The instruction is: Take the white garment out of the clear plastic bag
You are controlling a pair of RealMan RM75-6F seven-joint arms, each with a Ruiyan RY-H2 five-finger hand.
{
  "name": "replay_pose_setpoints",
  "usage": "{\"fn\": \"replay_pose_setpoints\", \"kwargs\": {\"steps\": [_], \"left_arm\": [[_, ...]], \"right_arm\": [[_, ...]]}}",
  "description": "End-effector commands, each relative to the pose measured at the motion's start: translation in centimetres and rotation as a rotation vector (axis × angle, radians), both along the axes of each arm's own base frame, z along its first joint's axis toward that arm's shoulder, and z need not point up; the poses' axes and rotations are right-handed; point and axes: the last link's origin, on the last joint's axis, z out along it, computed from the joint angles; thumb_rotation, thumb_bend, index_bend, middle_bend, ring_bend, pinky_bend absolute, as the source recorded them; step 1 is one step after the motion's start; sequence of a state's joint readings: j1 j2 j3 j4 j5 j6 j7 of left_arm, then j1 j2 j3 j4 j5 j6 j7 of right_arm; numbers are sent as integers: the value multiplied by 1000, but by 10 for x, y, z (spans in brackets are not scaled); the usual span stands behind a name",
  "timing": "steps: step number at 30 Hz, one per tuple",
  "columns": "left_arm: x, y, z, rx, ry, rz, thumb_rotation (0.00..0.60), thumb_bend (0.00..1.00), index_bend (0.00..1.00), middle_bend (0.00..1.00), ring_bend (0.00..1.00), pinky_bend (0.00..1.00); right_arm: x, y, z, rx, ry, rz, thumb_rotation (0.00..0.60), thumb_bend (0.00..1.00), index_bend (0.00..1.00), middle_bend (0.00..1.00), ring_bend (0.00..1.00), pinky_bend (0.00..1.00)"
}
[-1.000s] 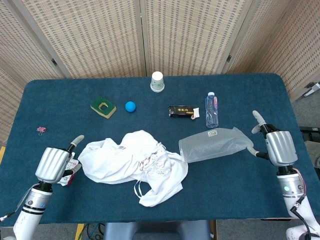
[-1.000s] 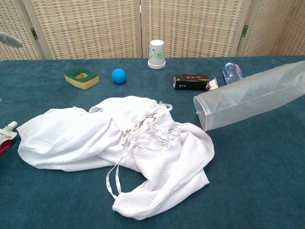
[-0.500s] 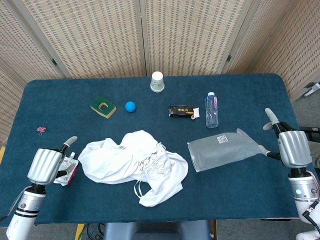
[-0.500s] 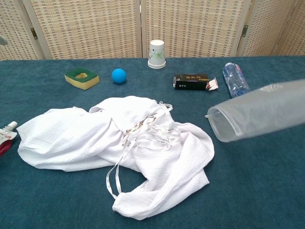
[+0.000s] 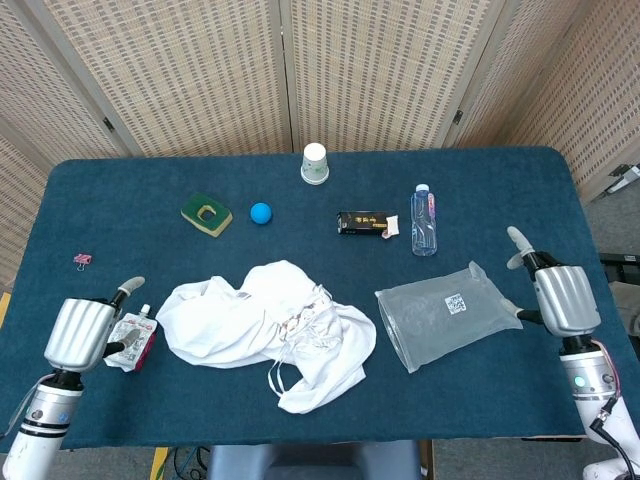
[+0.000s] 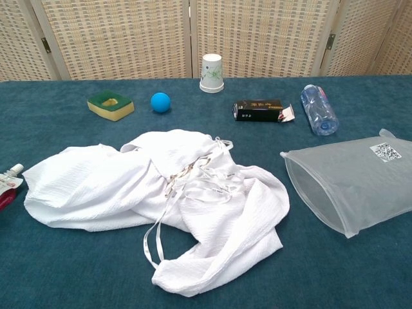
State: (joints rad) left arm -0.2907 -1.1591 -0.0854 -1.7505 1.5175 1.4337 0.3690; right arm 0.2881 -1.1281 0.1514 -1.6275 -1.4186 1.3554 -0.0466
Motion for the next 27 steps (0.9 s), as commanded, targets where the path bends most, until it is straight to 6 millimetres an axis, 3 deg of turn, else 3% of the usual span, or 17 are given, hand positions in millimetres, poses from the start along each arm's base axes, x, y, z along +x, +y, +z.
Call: {"fn": "replay_pose_setpoints", "kwargs": {"steps": [1,4,7,15,21,27], "left_arm": [[-16,-6,15,1,89,85,600,22,201,726,678,942],[-27,-13,30,10,142,153,600,22,134,547,513,800],[-39,-23,43,39,135,196,600,22,128,476,455,716],[-72,-50,62,69,139,289,600,22,139,454,425,680],[-82,-68,58,66,138,314,600,22,155,448,425,680],[-83,-70,50,62,122,323,600,22,158,447,425,680]], "right_arm": [[-5,5,-6,28,26,-19,600,0,41,410,368,630],[-9,11,-10,48,37,-37,600,0,49,410,367,630],[-12,17,-11,56,45,-50,600,0,56,409,367,630],[-18,27,-5,72,64,-78,600,0,67,409,367,630],[-18,34,0,80,74,-83,600,0,100,409,367,630],[-14,29,5,78,66,-74,600,0,115,409,367,630]]}}
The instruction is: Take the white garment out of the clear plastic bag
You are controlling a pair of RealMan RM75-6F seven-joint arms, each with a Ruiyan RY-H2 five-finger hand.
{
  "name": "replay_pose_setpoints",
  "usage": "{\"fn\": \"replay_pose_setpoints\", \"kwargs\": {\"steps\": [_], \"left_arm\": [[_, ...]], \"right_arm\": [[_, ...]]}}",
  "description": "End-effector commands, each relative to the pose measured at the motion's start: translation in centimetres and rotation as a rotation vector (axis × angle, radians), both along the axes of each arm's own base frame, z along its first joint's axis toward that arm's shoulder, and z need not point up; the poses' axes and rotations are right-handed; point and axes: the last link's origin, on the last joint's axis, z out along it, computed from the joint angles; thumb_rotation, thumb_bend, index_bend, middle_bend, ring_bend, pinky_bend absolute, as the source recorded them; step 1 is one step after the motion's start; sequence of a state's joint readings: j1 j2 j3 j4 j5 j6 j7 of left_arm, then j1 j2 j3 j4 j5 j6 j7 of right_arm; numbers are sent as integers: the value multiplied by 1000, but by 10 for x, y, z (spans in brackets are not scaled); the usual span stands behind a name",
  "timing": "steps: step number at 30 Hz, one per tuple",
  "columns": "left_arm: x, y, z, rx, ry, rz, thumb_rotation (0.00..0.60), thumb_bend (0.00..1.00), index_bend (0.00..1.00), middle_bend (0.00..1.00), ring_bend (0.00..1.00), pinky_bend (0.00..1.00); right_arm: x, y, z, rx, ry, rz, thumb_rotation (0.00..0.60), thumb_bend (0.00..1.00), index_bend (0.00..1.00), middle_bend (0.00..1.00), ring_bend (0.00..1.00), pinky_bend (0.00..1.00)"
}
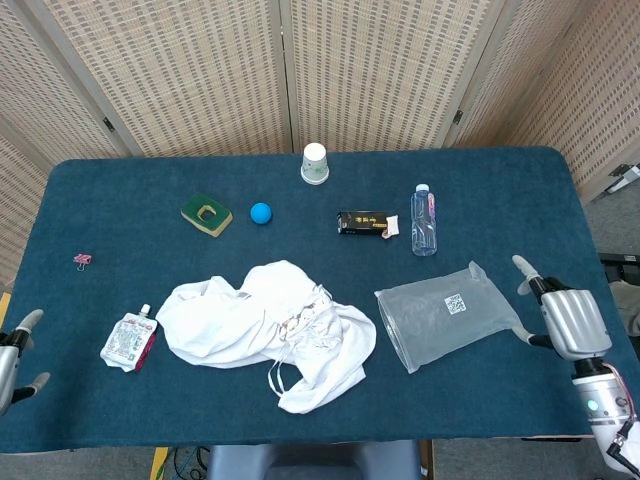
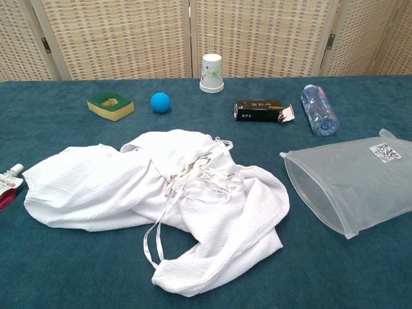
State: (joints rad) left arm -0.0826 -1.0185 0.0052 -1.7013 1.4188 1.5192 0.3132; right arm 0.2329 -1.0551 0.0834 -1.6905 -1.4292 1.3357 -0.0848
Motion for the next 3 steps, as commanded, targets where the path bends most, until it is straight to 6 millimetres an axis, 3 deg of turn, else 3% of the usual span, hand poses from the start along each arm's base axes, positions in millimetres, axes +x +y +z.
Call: {"fn": "replay_pose_setpoints", "kwargs": {"steps": [1,3], "left_arm": [[1,1,-4,0,-19,2,600,22,160,447,425,680],[3,2,-7,-4,-22,-9,600,22,164,447,425,680]], "right_arm": [[2,-3,2,1,-2,2,600,0,121,409,367,630],[3,-4,2,3,-3,5,600,0,126,409,367,630]]}}
